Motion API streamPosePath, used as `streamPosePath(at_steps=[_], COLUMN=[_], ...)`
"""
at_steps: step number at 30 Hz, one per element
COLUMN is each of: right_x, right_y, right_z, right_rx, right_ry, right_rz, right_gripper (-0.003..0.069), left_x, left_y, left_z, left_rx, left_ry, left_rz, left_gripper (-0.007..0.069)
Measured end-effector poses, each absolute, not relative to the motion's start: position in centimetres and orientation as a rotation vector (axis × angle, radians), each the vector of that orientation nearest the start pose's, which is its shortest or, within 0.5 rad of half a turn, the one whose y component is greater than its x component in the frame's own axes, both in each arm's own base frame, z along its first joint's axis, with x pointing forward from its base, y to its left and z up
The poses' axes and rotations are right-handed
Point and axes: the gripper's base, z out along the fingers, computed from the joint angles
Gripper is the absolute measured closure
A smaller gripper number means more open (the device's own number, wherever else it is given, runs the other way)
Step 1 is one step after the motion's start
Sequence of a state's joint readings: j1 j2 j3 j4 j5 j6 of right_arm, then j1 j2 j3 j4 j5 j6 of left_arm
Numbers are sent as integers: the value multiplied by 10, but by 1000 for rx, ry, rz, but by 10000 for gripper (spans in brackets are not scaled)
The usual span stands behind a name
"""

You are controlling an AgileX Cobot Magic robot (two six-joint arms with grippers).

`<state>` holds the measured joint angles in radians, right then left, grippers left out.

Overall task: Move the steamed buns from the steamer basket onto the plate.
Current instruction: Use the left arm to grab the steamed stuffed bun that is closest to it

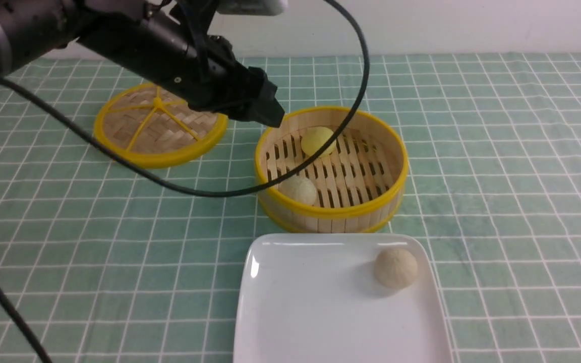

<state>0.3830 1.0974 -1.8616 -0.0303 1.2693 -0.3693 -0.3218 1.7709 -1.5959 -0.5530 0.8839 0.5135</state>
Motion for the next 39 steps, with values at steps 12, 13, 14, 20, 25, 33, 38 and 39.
streamPosePath(at_steps=[12,13,14,20,25,33,38,39], right_x=[127,127,127,127,127,126,126,126], right_y=[51,52,53,53,53,55,55,55], right_z=[558,558,558,558,558,558,558,558], right_rx=[-730,-732,-734,-737,-737,-742,-746,-747], right_ry=[1850,1849,1848,1847,1847,1845,1843,1843], right_rz=[10,17,28,38,38,55,53,54], right_gripper=[174,174,174,174,174,174,174,174], left_x=[396,396,397,401,406,406,406,406], left_y=[-200,-201,-206,-214,-214,-213,-213,-213], left_z=[255,254,247,236,226,224,221,219], left_rx=[899,902,919,937,947,954,962,965], left_ry=[2436,2436,2434,2419,2419,2421,2436,2442], left_rz=[-560,-558,-544,-508,-463,-451,-454,-455], left_gripper=[208,208,208,208,208,208,208,208])
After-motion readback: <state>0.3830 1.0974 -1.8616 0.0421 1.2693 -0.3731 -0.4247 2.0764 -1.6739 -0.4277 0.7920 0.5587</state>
